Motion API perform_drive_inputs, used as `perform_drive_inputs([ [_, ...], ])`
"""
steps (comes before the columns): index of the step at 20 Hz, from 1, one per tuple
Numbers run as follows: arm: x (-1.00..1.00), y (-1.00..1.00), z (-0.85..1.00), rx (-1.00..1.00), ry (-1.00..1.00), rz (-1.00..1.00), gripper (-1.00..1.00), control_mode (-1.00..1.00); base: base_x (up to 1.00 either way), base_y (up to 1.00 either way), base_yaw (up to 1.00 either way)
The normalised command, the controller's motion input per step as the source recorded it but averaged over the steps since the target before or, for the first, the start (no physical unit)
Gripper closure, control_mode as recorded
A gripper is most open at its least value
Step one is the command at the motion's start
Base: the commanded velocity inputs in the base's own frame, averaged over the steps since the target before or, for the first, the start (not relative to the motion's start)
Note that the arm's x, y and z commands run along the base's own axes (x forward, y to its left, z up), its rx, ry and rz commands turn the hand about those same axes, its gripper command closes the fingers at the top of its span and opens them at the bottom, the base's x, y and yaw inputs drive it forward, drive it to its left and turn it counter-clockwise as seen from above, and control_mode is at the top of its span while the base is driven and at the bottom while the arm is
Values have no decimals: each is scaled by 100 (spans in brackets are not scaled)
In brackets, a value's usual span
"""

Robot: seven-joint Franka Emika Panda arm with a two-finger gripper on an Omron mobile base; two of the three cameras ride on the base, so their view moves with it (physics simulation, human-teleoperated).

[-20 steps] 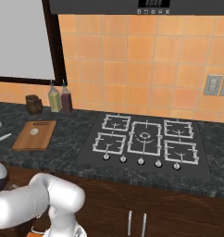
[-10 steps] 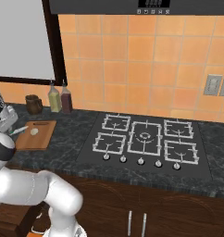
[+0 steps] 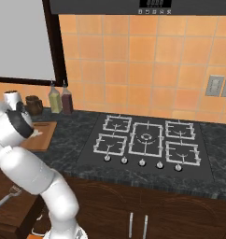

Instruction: Place the appropriate cutting tool for cutting the garlic skin on the cutting board.

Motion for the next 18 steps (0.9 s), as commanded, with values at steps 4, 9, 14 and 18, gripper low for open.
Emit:
perform_drive_inputs([
  [4,27,0,-45,0,-4,0,100,-100,0,0,0],
  [9,29,1,-36,0,0,0,-100,-100,0,0,0],
  [14,-29,-13,4,1,-10,-1,-100,-100,0,0,0],
  [18,-86,-63,63,0,-28,-7,-100,-100,0,0,0],
])
